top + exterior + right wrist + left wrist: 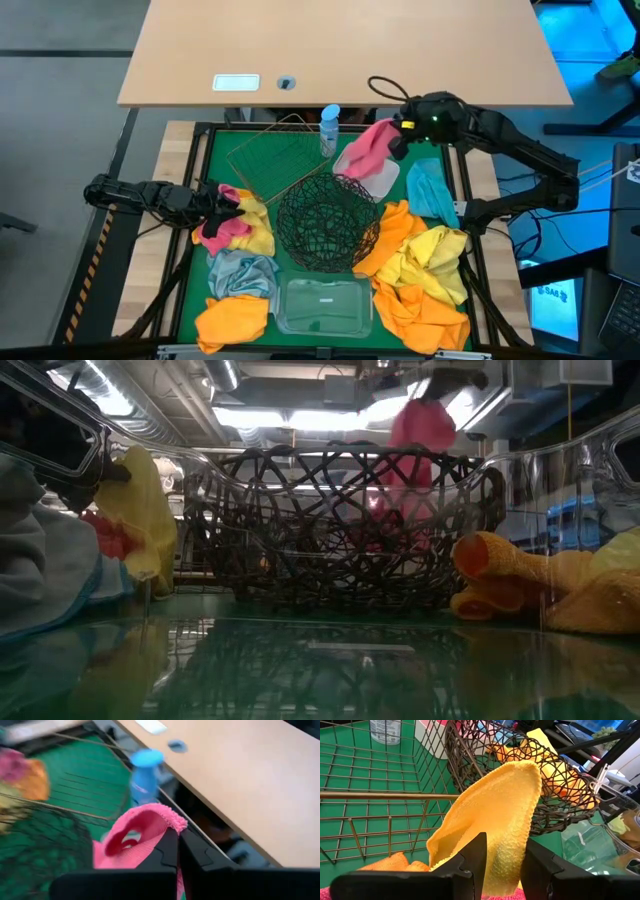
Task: Sort microfiber towel by color & place in baskets
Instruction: Put the pink microfiber towel into the white bin
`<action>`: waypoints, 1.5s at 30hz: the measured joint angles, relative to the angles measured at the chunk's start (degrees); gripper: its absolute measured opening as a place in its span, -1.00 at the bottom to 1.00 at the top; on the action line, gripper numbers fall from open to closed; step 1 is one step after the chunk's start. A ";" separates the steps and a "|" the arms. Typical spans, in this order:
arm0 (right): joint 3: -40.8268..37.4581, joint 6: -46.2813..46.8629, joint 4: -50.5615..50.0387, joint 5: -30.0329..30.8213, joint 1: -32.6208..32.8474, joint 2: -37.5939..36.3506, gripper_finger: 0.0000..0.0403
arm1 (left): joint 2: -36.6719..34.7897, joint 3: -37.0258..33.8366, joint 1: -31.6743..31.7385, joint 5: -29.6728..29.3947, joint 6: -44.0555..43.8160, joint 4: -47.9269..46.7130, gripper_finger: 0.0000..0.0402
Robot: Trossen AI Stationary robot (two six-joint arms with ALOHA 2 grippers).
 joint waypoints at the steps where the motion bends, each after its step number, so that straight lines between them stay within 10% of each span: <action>1: 0.00 0.42 -1.07 0.89 -0.02 0.02 -1.00 | 0.00 0.00 0.01 0.00 0.00 0.00 -0.52; 13: -3.93 2.93 -1.43 -3.29 -0.04 0.00 -1.00 | 0.00 0.00 0.00 -0.04 0.00 0.00 -0.52; 31: -32.28 3.23 25.82 -10.93 0.00 0.04 -0.98 | 0.00 0.00 0.01 -0.07 0.04 0.00 -0.52; 45: -34.14 3.63 27.63 -13.04 -0.04 0.14 -0.41 | 0.00 0.00 0.00 -0.07 0.07 0.00 -0.52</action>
